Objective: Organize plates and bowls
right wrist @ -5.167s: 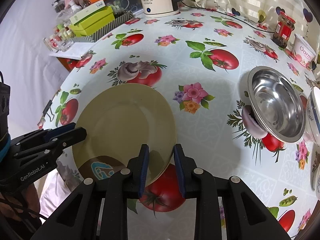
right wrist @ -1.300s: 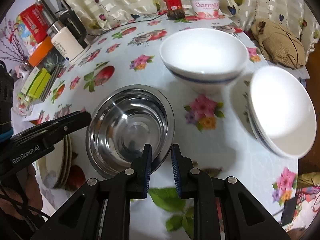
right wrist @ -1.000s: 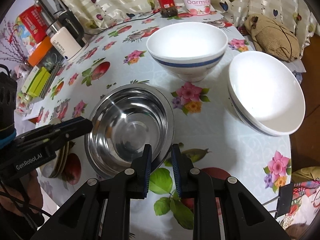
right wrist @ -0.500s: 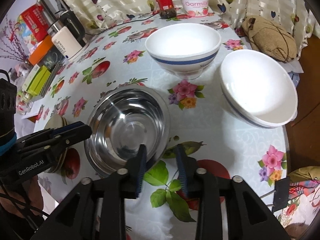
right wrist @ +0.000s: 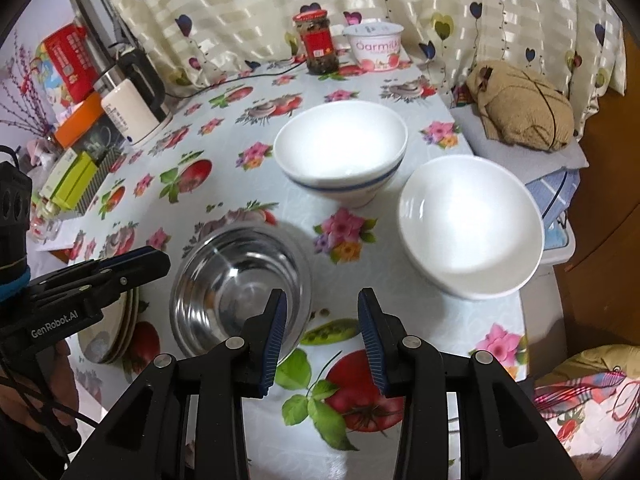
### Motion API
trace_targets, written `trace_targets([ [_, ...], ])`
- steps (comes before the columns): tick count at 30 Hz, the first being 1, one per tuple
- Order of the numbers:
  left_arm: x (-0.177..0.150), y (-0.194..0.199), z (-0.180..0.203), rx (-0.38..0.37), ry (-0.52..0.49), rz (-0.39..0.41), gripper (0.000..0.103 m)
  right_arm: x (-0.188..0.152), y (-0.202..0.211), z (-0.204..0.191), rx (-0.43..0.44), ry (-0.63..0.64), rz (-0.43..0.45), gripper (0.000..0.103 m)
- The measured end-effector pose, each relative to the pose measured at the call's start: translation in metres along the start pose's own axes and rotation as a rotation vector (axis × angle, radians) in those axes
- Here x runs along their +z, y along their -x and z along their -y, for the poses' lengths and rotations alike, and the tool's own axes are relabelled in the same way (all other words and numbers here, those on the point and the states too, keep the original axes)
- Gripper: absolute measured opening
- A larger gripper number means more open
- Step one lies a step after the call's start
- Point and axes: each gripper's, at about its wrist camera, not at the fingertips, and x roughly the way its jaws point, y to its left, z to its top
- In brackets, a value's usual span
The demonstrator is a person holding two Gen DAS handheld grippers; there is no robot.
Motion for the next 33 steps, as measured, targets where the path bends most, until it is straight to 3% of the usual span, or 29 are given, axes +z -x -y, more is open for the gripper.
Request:
trace_targets([
  [11,0.031,-0.005,0.020,-0.028,-0.024,0.033,0.029,0.024,0.008,0.014,-0.020,-0.006,0.051,0.037],
  [28,0.074,-0.045,0.032,-0.074,0.016,0.009,0.029,0.073,-0.003,0.042,-0.041,-0.029,0.084,0.036],
  [33,0.079,-0.059,0.026,-0.066,0.050,-0.001,0.029,0.084,-0.016,0.051,-0.040,-0.045,0.070,0.029],
])
